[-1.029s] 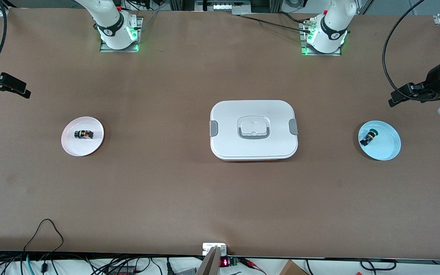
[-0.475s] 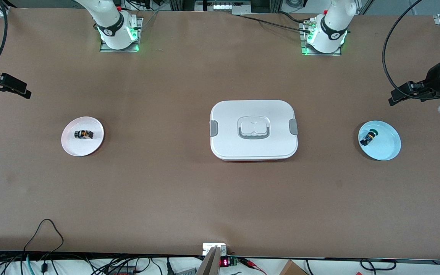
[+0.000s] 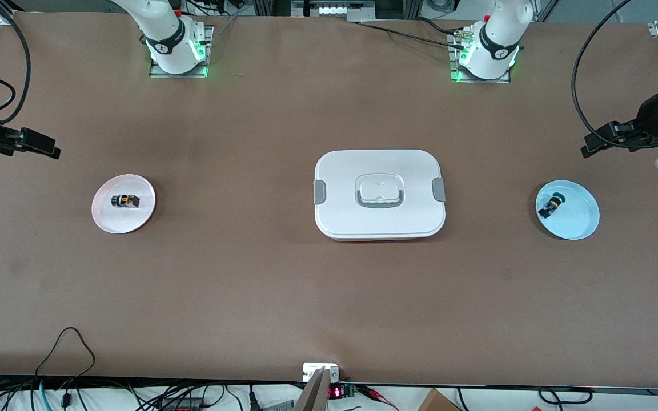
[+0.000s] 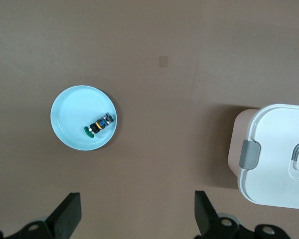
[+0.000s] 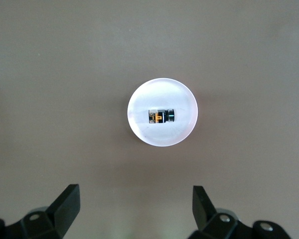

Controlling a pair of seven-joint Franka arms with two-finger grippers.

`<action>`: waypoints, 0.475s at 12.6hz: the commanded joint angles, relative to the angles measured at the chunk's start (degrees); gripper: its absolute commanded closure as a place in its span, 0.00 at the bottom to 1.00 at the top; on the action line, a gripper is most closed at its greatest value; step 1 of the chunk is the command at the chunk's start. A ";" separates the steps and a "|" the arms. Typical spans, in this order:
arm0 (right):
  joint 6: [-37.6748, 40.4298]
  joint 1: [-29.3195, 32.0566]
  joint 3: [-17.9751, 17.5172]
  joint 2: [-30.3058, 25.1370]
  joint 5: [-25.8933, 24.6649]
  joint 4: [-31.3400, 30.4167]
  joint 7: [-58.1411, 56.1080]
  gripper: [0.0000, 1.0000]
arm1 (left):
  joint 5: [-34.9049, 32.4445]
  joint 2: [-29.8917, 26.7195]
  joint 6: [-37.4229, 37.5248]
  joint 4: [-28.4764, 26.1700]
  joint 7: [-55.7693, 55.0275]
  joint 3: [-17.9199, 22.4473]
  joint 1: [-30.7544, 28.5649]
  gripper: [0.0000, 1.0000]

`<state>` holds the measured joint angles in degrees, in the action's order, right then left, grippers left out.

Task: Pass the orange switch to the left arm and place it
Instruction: 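Lower the right gripper over the orange switch on the white plate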

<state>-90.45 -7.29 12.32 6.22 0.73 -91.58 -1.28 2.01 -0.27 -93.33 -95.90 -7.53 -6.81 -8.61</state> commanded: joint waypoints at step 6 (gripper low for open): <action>-0.78 0.61 0.16 3.80 -1.96 0.26 -0.83 0.00 | 0.10 -1.22 -0.62 -1.22 0.50 -0.05 -0.09 0.00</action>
<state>-91.06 -6.97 12.55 9.00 -0.56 -91.59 -1.28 2.01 -0.29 -93.34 -95.93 -7.53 -6.81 -8.61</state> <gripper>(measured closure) 0.000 0.000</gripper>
